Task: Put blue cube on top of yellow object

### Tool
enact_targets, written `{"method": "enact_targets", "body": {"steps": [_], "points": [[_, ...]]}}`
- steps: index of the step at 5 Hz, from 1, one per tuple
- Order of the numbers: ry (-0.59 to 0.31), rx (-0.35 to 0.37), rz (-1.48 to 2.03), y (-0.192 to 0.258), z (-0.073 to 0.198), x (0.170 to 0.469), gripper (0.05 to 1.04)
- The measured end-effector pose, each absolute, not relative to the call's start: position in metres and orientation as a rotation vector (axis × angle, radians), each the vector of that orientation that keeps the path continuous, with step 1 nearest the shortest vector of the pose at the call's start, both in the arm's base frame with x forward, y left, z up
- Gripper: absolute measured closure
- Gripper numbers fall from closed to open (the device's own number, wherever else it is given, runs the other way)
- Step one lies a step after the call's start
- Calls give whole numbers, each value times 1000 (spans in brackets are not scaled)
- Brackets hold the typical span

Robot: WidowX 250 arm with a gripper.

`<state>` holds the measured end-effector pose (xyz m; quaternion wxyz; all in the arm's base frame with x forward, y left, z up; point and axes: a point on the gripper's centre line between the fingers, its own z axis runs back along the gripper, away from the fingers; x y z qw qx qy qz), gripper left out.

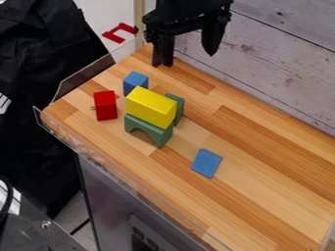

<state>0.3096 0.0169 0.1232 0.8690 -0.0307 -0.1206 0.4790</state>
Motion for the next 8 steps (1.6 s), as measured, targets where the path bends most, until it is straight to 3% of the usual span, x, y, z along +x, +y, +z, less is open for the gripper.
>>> {"method": "enact_targets", "body": {"steps": [1,4,8], "points": [[-220,-49,1003,17,114,307,85],[-252,-77,1171,51,128,320,85],[-156,55,1499,90,99,322,85]]}}
